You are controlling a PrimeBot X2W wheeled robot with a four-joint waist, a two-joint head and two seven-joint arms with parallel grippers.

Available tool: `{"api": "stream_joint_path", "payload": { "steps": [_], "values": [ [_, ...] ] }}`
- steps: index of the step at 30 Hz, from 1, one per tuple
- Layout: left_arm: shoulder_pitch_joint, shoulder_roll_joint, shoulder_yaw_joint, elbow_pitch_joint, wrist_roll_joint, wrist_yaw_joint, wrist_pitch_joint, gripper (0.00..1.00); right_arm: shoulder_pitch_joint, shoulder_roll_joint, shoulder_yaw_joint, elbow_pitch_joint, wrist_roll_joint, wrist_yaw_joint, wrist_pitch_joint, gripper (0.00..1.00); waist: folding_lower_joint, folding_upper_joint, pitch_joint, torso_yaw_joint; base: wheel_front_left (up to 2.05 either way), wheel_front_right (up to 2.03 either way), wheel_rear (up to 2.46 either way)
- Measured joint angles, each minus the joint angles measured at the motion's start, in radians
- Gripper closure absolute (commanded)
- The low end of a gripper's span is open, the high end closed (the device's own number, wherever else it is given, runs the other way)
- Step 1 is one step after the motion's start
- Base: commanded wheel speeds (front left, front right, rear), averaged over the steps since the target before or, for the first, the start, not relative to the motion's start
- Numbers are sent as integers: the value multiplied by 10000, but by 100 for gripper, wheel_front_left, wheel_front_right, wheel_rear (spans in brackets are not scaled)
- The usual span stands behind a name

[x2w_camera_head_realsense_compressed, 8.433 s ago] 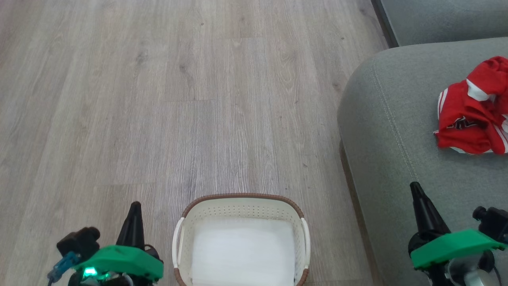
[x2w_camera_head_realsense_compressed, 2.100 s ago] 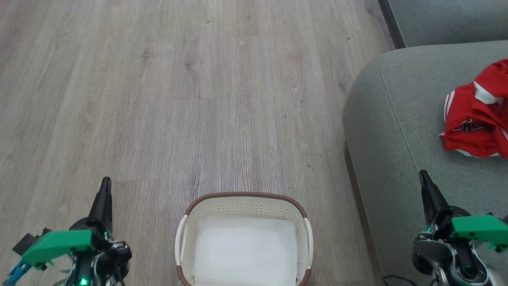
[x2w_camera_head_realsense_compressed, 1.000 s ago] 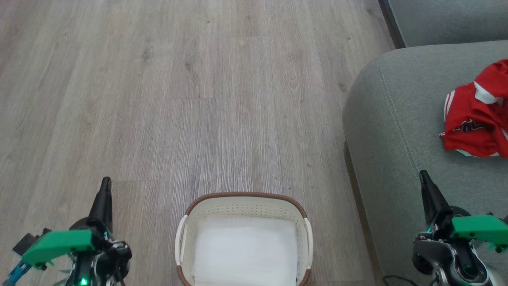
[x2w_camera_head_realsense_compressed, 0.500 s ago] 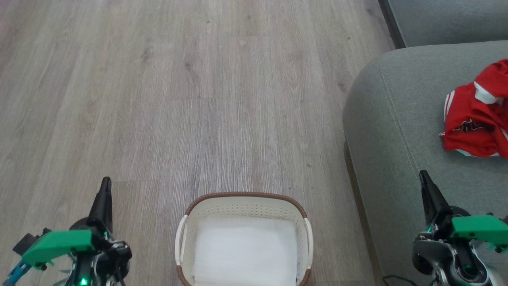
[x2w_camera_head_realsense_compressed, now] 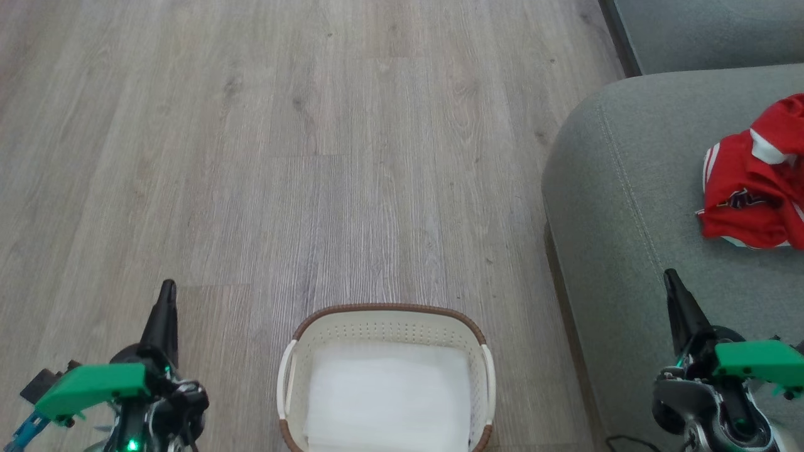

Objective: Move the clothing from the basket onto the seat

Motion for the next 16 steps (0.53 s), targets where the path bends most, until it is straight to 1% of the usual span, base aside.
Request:
{"api": "stream_joint_path", "payload": {
  "steps": [16],
  "values": [
    [0,0,0,0,0,-2,0,100,0,13,-2,0,0,0,0,100,0,0,0,0,0,0,0]
  ]
}}
